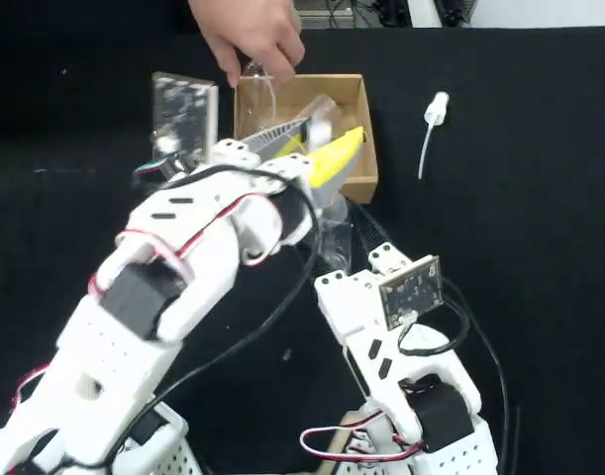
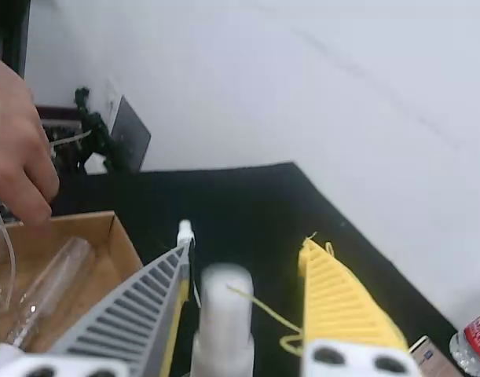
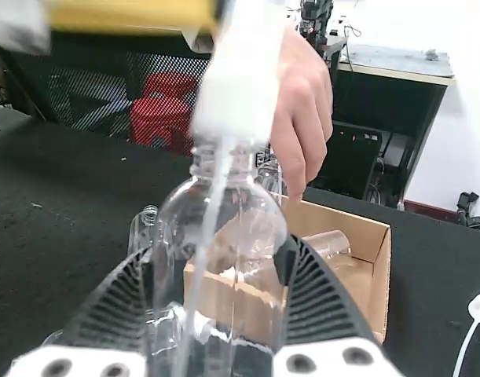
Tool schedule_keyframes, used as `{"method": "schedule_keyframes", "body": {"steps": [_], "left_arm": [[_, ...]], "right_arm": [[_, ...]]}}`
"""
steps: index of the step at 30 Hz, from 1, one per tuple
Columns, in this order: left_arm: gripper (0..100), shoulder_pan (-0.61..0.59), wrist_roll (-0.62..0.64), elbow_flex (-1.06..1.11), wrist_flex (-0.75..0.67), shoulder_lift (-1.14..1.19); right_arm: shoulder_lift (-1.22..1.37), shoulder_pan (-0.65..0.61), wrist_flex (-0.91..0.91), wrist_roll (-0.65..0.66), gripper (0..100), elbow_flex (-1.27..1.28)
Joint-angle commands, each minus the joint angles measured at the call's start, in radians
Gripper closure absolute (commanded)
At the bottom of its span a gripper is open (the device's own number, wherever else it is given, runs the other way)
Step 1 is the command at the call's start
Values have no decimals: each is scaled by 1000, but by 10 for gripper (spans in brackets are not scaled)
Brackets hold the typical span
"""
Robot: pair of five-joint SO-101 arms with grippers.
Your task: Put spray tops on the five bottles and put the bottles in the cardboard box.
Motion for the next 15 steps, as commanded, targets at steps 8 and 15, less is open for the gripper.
{"method": "schedule_keyframes", "body": {"steps": [8, 15], "left_arm": [[784, -33, -5, -22, 74, -138], [782, -105, -5, -137, 250, -207]], "right_arm": [[-99, -8, -69, 6, 988, -74], [-88, 58, -34, 0, 988, -206]]}}
